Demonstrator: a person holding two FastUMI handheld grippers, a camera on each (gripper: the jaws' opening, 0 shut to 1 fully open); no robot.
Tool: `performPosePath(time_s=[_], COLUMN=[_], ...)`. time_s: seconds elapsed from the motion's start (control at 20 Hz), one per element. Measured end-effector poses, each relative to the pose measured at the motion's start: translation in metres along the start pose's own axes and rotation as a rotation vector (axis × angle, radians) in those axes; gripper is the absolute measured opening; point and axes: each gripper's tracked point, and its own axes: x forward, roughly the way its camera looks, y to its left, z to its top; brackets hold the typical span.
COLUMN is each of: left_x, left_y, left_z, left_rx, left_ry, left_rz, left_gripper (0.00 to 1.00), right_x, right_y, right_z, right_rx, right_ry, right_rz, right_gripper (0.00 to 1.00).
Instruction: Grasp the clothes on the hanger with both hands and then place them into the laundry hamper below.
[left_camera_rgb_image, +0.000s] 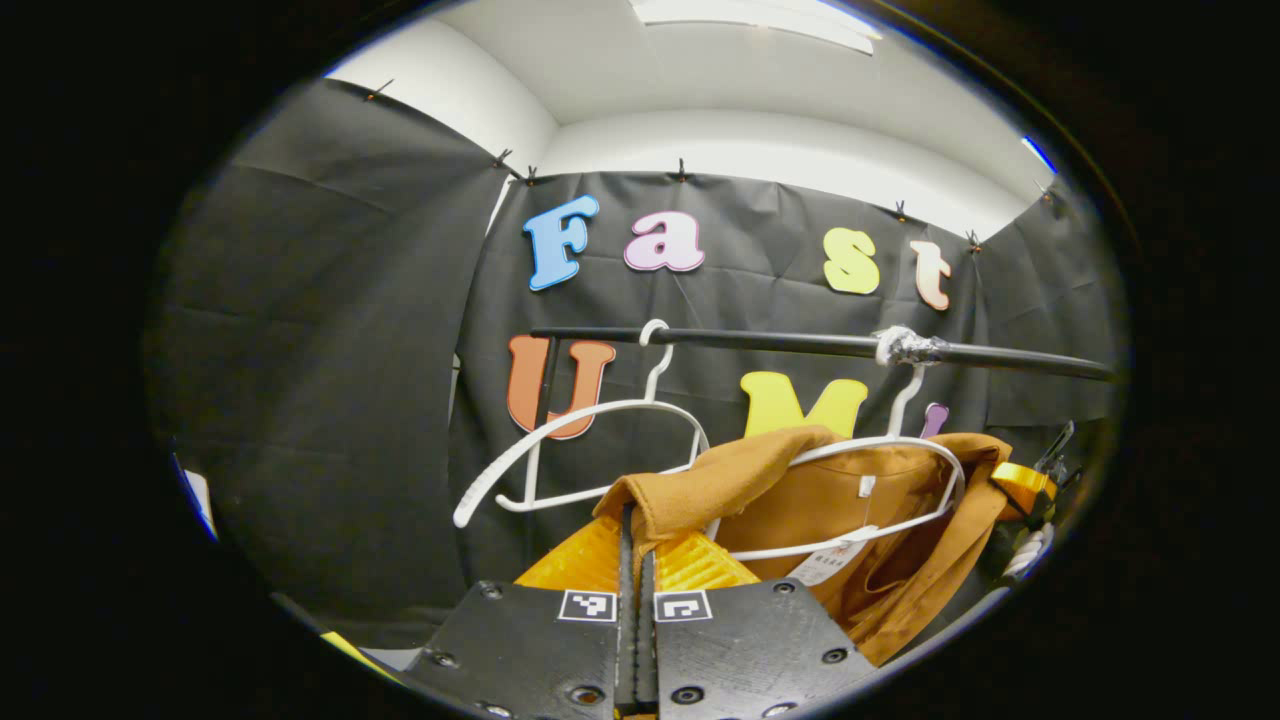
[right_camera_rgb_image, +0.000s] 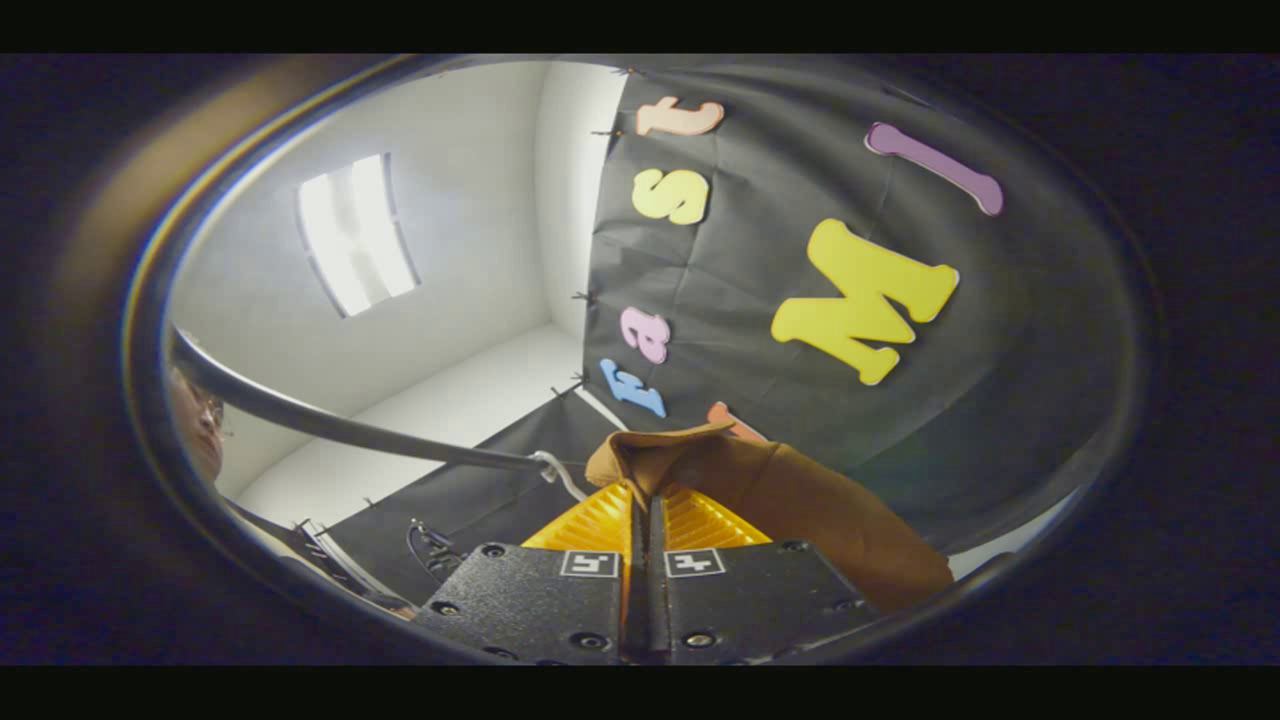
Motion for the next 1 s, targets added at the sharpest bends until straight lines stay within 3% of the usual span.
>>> performPosePath(time_s=[0.15,0.2,0.45,0.5,0.8,0.95,1.0], left_x=[0.008,0.010,0.019,0.021,0.033,0.040,0.044], left_y=[0.006,0.009,0.017,0.019,0.024,0.021,0.021], left_z=[-0.009,-0.011,-0.019,-0.018,0.021,0.016,0.009], left_rx=[-0.002,-0.010,0.003,0.011,0.047,0.075,0.066], left_ry=[0.015,0.021,0.057,0.058,-0.007,0.000,0.018], left_rz=[0.005,0.011,0.003,0.005,0.009,0.001,-0.004], left_gripper=[0.04,0.00,0.00,0.04,0.00,0.04,0.00], right_x=[-0.005,-0.006,-0.006,-0.004,0.005,0.006,0.005], right_y=[-0.018,-0.019,-0.036,-0.037,-0.028,-0.030,-0.030], right_z=[0.006,0.008,0.016,0.017,0.042,0.046,0.049], right_rx=[-0.024,-0.028,-0.110,-0.126,-0.218,-0.304,-0.313], right_ry=[-0.025,-0.033,-0.042,-0.042,-0.073,-0.065,-0.068], right_rz=[-0.084,-0.095,-0.181,-0.191,-0.197,-0.224,-0.231], right_gripper=[0.04,0.02,0.02,0.02,0.04,0.03,0.03])
